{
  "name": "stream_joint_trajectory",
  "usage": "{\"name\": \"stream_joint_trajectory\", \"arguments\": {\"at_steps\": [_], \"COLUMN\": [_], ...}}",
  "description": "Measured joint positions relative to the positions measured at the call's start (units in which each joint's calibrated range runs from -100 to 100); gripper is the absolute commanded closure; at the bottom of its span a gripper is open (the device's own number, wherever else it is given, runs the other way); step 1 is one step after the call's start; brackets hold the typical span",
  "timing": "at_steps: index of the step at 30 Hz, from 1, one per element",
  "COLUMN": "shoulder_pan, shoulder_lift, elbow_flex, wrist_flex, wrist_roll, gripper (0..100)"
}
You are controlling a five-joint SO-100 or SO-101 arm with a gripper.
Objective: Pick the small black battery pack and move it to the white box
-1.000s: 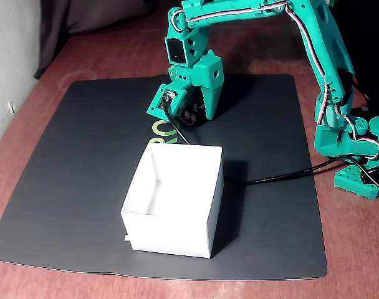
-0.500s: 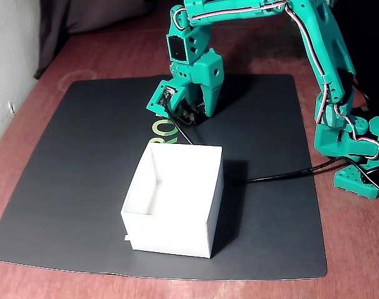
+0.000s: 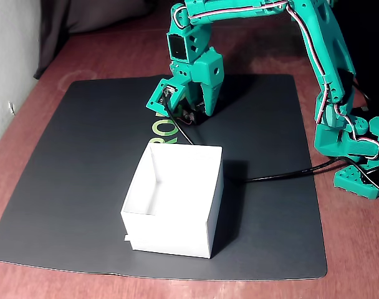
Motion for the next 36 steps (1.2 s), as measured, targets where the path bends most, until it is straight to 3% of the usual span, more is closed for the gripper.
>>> {"name": "stream_joint_trajectory", "arguments": {"at_steps": [15, 20, 36], "shoulder_pan": [0.12, 0.12, -3.58], "shoulder_lift": [-2.03, -4.07, -28.98], "elbow_flex": [1.64, 1.73, 1.91], "wrist_flex": [0.0, 0.61, 0.87], "wrist_roll": [0.05, 2.57, 7.78], "gripper": [99, 99, 99]}}
